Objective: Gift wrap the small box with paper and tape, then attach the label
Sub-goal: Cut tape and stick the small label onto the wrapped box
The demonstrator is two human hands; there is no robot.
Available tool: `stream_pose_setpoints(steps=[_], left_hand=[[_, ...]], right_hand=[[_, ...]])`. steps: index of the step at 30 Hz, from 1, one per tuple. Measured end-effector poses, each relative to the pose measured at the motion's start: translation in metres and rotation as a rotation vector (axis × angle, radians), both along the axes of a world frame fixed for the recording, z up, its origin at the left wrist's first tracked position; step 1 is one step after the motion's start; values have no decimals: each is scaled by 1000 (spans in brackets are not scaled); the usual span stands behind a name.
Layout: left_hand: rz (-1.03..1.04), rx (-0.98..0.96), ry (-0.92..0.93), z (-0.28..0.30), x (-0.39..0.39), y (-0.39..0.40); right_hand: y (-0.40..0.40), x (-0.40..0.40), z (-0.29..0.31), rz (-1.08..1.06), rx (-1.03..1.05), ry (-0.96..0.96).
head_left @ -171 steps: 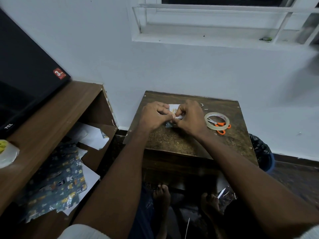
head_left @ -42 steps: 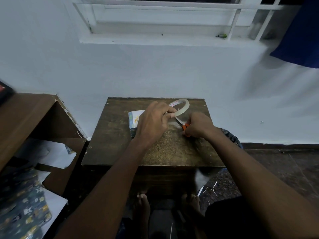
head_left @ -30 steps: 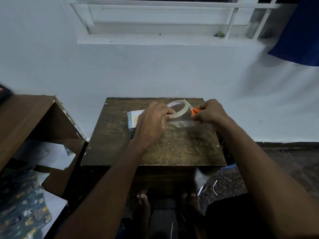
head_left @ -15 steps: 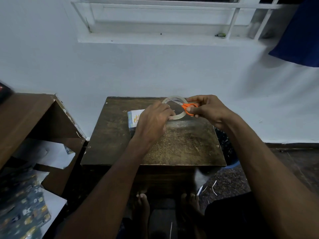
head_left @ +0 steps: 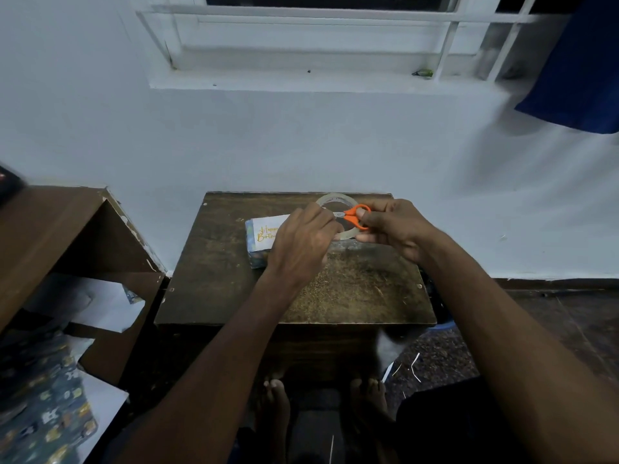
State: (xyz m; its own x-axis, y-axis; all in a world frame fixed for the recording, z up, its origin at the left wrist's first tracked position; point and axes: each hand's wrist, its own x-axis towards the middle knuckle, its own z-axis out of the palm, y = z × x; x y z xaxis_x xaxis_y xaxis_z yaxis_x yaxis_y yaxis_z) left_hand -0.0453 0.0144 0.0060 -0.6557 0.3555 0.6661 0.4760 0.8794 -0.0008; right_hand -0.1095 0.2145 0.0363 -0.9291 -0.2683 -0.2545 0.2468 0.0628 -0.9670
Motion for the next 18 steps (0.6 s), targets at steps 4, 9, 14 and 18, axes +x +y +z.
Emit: stream_pose_setpoints(steps=[4, 9, 14, 18], left_hand=[[25, 8, 11, -2, -1, -1], [30, -1, 4, -6, -2, -1], [-12, 127, 17, -4, 0, 6], [26, 315, 41, 8, 17, 25]], right_hand=[[-7, 1, -3, -44, -22, -30], [-18, 3, -6, -120, -32, -24], [-14, 3, -4, -179, -38, -65], [-6, 18, -5, -278, -17, -69]])
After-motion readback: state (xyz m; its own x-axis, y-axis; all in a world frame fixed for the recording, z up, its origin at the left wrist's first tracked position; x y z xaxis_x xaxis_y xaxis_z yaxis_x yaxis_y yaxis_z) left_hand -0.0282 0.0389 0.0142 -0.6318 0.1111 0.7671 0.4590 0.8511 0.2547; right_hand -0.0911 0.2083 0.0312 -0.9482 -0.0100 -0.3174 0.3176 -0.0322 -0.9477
